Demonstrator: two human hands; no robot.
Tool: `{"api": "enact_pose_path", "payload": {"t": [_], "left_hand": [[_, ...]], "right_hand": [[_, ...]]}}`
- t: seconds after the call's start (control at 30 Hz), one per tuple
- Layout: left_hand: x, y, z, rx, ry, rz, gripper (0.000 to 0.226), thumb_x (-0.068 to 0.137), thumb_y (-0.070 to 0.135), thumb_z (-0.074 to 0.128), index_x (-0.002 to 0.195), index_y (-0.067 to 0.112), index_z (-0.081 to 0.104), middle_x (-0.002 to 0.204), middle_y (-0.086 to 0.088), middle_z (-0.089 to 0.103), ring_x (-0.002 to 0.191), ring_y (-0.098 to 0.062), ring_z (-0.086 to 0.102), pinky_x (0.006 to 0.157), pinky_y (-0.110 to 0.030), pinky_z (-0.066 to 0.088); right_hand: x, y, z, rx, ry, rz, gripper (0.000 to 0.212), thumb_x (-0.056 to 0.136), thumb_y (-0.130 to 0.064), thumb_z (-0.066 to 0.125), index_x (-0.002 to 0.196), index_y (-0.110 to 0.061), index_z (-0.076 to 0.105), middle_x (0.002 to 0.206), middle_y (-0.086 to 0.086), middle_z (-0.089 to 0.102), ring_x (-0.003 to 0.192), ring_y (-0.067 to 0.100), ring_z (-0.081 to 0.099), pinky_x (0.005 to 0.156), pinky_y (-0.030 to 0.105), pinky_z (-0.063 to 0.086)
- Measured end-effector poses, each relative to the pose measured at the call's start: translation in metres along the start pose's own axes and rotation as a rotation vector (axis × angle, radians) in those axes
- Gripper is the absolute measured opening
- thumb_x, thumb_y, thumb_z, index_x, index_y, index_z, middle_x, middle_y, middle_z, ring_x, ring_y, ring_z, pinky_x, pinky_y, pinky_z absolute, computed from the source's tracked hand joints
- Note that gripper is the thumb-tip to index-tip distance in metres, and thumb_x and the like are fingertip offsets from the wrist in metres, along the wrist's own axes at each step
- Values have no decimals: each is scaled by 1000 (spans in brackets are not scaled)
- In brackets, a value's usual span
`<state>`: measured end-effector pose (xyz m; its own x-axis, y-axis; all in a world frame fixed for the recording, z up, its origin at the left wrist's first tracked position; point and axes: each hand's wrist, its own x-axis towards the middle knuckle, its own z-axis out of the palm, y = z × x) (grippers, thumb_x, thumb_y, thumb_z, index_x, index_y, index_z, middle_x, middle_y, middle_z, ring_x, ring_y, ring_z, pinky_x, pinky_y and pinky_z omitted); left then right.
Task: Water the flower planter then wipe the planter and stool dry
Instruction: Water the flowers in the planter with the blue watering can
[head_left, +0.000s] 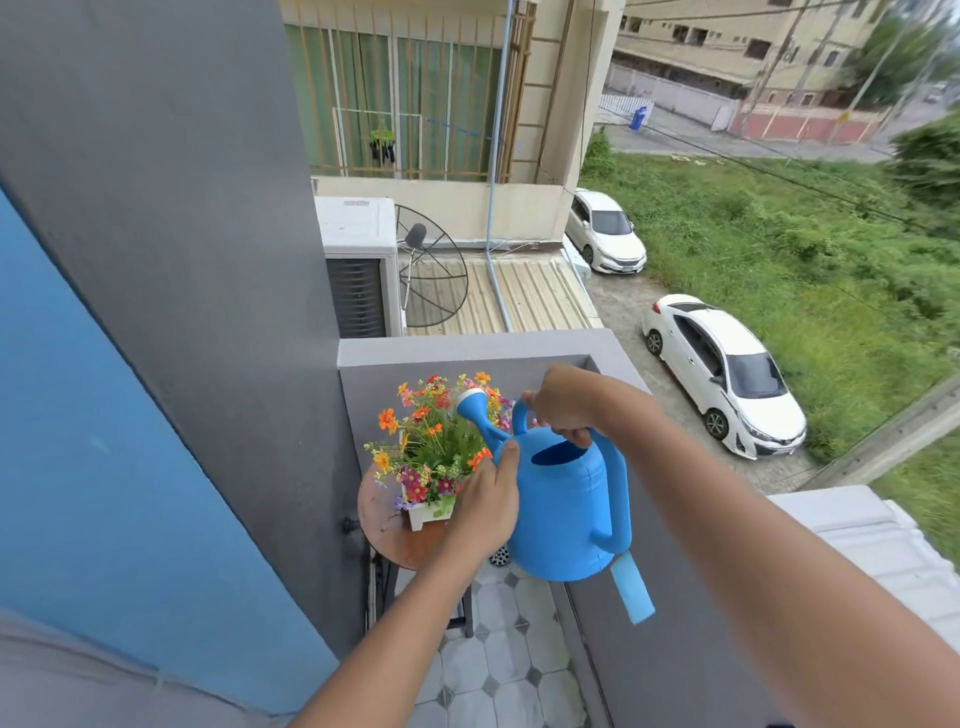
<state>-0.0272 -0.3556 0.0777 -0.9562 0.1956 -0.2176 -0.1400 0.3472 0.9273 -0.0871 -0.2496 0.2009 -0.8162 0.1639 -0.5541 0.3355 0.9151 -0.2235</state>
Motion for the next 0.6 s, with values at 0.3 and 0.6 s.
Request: {"api": "enact_pose_path", "payload": {"t": [0.3,0.6], "left_hand": [[0,22,28,-35,-91,-39,67,86,74,19,91,15,52,79,-3,51,72,-17,51,59,-33,34],[-14,2,19,-27,-22,-47,65,89,71,21,100,17,56,85,-4,56,78,-18,55,63,-35,39]], "right_hand": [[-8,41,-15,49,75,14,39,106,-17,36,113,7,66,79,18,66,52,24,55,51,27,45],[-15,33,0,170,48,-22,44,104,-25,40,114,8,66,65,14,57,44,25,47,49,27,39]]}}
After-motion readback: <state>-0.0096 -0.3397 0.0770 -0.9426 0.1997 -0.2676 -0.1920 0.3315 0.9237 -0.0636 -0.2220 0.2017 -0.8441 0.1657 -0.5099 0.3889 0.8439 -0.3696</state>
